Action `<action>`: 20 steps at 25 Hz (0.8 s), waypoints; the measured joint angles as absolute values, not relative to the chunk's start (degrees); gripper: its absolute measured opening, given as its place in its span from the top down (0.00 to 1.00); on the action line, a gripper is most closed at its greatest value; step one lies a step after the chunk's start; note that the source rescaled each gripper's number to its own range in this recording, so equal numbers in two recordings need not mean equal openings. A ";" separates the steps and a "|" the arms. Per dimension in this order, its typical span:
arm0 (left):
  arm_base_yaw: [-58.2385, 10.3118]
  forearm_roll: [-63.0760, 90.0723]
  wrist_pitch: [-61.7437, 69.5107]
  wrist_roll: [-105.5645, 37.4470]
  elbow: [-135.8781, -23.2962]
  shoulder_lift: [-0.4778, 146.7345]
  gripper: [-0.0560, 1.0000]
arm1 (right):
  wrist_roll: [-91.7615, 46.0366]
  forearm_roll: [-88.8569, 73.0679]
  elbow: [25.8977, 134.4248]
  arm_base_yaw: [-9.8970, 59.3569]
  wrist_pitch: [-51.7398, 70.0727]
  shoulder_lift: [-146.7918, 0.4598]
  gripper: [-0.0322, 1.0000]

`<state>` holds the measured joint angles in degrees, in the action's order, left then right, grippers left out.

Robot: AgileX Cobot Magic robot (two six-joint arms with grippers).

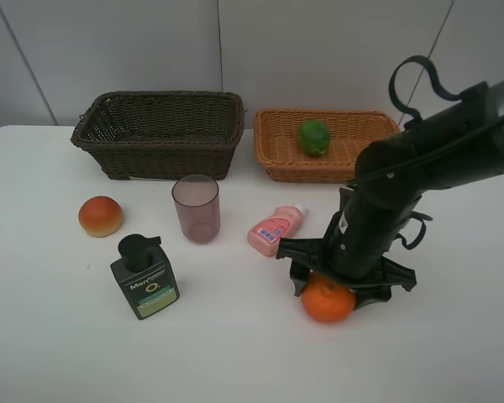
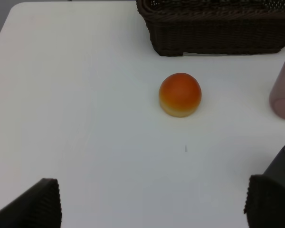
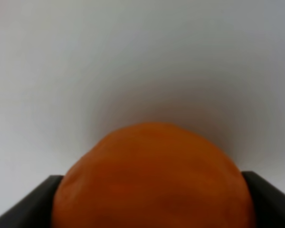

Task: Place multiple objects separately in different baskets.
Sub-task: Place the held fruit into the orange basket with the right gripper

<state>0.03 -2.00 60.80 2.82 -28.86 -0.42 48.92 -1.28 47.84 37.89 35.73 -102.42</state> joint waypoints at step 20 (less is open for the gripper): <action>0.03 -2.00 60.80 2.82 -28.86 -0.42 0.00 | 22.70 3.91 79.68 28.32 57.09 -106.17 0.49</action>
<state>0.03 -2.00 60.80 2.82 -28.86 -0.42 22.70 3.91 79.68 28.32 57.09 -106.17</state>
